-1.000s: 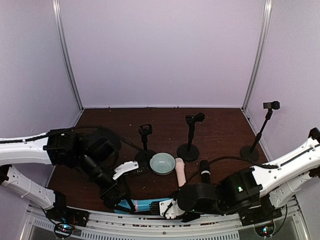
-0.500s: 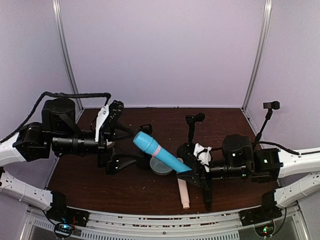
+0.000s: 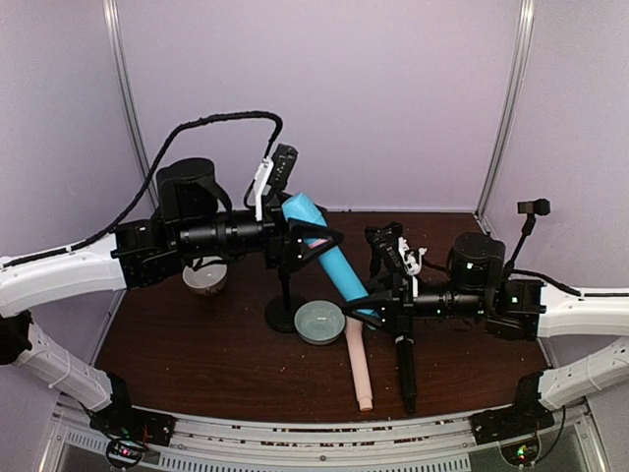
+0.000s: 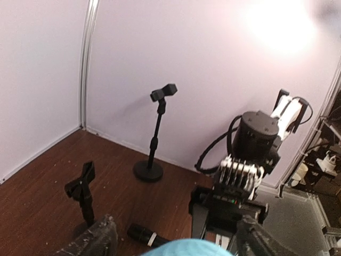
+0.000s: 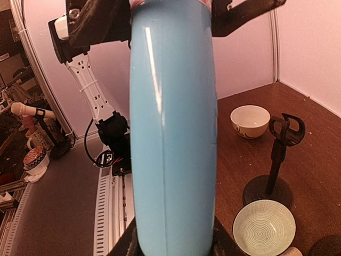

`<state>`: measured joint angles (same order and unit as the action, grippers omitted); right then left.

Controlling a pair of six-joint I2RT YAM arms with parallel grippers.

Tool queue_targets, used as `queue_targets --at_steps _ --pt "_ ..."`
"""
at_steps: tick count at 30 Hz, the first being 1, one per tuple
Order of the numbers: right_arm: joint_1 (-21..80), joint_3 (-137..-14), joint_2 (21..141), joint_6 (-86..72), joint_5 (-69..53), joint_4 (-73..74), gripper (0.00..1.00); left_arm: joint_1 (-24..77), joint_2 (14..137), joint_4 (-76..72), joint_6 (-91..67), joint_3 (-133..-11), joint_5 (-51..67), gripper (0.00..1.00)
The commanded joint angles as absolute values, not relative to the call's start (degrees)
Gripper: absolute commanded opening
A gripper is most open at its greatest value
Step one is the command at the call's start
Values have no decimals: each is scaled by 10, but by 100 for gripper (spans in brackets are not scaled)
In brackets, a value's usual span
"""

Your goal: Attach the microphones to the stand

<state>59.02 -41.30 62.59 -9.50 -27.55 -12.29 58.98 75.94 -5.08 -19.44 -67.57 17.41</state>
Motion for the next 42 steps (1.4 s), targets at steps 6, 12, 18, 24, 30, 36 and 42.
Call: queue_targets --at_steps 6,12,18,24,30,36,42 --pt "549 -455 644 -124 -332 -177 20 530 813 -193 -259 -730 348 47" --pt "542 -512 668 -73 -310 -46 62 507 842 -143 -263 -783 361 36" --pt "542 -509 670 -59 -301 1 68 482 852 -83 -247 -828 376 34" --pt "542 -501 669 -57 -267 0 62 481 857 -30 -232 -847 376 33" --pt "543 -526 690 -45 -277 15 55 481 870 -36 -252 -847 390 31" --pt "543 -526 685 -42 -269 9 54 481 880 -28 -257 -861 408 30" --pt "542 -528 683 -46 -256 0 55 481 894 -16 -260 -879 423 29"
